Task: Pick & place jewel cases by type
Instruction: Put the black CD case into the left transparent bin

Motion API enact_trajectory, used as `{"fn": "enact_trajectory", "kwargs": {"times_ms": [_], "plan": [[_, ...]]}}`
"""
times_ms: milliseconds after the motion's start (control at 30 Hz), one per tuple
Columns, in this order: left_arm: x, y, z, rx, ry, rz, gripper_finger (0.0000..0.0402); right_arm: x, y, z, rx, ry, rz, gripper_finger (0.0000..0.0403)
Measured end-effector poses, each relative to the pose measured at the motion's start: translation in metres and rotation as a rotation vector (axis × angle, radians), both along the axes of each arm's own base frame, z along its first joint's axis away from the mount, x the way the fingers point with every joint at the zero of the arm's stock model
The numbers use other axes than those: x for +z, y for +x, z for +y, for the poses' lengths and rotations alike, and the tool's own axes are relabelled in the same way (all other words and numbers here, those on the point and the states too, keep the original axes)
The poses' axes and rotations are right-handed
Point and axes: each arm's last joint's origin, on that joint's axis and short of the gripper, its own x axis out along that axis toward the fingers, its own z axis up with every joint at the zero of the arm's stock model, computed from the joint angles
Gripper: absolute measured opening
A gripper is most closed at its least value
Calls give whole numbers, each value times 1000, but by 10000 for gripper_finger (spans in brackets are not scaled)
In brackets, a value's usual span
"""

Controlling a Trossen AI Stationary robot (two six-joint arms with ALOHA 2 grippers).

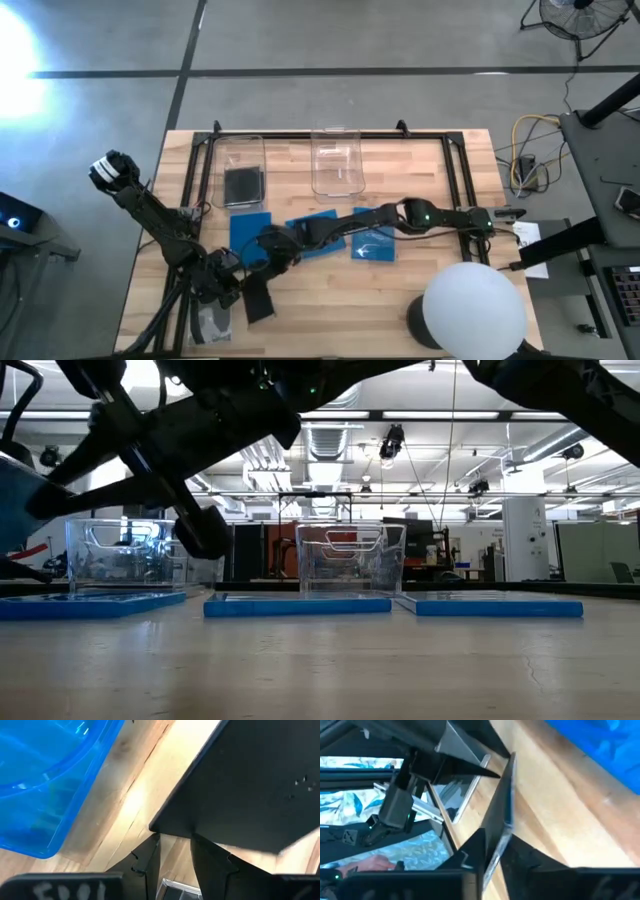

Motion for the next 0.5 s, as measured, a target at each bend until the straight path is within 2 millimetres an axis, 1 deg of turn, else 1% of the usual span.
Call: {"fn": "enact_trajectory", "kwargs": {"times_ms": [100,200,267,333,433,500], "plan": [[8,2,-3,-24,-10,-22,94,-1,0,-4,9,5,15,14],[27,7,-8,-41,-38,-73,94,1,-2,-7,23,-6,24,14],[38,6,-7,-39,-17,-70,94,3,-4,-9,34,-24,32,15],[45,2,-3,-45,23,-30,94,9,-6,-12,48,-43,28,14],[68,-2,0,-35,25,-14,94,25,-11,-21,58,-72,18,13],[84,-7,4,-34,45,-3,94,36,-12,-29,50,-82,-4,13]]}}
